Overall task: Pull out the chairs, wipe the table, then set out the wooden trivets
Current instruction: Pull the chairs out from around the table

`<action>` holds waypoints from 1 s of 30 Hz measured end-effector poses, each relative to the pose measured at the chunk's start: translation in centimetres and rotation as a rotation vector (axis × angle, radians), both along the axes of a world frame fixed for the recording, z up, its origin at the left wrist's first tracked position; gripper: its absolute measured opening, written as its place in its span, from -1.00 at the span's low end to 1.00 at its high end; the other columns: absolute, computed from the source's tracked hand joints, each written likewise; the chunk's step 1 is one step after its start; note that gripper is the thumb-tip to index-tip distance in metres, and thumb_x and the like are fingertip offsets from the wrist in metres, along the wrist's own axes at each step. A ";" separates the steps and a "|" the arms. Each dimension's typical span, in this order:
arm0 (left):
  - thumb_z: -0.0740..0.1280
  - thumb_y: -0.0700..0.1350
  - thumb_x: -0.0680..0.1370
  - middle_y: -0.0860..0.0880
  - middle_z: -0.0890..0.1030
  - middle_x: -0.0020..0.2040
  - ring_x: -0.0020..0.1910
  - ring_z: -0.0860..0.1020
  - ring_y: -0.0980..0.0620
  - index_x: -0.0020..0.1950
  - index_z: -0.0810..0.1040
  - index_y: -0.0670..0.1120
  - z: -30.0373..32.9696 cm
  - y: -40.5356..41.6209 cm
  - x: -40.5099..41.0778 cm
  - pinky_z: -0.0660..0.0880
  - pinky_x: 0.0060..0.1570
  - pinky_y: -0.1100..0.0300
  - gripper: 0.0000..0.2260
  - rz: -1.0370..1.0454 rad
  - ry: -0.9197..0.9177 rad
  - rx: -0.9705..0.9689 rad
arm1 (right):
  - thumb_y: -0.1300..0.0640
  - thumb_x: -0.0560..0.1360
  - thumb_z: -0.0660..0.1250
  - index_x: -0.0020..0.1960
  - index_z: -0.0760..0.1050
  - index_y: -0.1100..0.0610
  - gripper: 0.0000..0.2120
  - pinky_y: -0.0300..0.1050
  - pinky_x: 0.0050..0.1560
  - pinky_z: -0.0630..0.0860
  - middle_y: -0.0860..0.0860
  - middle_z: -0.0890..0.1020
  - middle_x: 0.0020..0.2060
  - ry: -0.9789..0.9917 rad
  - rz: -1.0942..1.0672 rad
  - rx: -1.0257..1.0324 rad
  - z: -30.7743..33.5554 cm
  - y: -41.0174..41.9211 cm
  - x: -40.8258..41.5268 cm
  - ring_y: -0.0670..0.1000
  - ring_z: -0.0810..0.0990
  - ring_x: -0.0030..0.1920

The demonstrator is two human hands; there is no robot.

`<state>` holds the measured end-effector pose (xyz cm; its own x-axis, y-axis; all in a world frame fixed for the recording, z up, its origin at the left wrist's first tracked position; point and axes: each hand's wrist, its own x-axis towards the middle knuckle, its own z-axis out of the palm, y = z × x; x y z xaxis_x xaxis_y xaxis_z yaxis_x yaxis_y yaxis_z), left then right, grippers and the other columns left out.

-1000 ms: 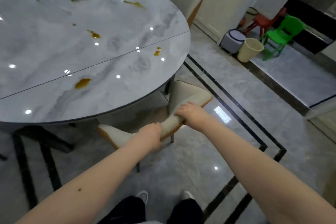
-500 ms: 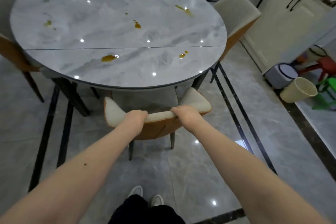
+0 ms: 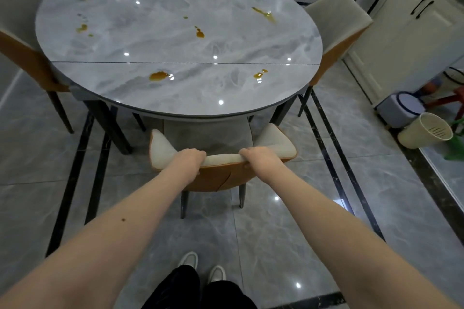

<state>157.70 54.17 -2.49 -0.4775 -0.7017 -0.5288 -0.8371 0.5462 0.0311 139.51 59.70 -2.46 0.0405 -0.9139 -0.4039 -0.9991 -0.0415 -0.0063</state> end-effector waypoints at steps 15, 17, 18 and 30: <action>0.30 -0.15 0.56 -0.14 0.51 0.20 0.18 0.50 -0.10 0.31 0.36 -0.14 -0.5 -0.4 -0.4 0.43 0.14 0.08 -0.66 0.019 -0.031 0.028 | 0.19 0.55 0.28 0.23 0.43 0.09 -0.74 0.01 0.10 0.50 0.07 0.58 0.08 0.000 0.004 -0.014 -0.4 -0.2 -0.1 0.11 0.55 0.10; 0.30 -0.15 0.55 -0.14 0.51 0.21 0.19 0.50 -0.11 0.32 0.35 -0.15 -0.5 -0.5 -0.4 0.43 0.15 0.08 -0.65 0.014 -0.036 0.028 | 0.19 0.54 0.30 0.25 0.42 0.09 -0.72 0.01 0.11 0.50 0.06 0.58 0.09 0.004 0.000 0.001 -0.4 -0.2 -0.1 0.10 0.55 0.11; 0.31 -0.15 0.55 -0.14 0.51 0.21 0.19 0.50 -0.11 0.32 0.35 -0.15 -0.5 -0.4 -0.3 0.43 0.15 0.07 -0.64 0.013 -0.034 0.025 | 0.19 0.54 0.30 0.25 0.42 0.09 -0.71 0.01 0.12 0.50 0.06 0.57 0.09 -0.001 -0.004 0.007 -0.3 -0.2 -0.1 0.10 0.54 0.12; 0.35 -0.09 0.53 -0.08 0.52 0.17 0.14 0.51 -0.07 0.27 0.36 -0.07 0.1 0.0 1.3 0.46 0.08 0.09 -0.65 0.039 0.148 0.031 | 0.15 0.56 0.26 0.37 0.35 0.07 -0.62 0.03 0.19 0.49 0.07 0.51 0.22 -0.047 -0.039 0.031 1.4 0.2 -0.4 0.10 0.50 0.20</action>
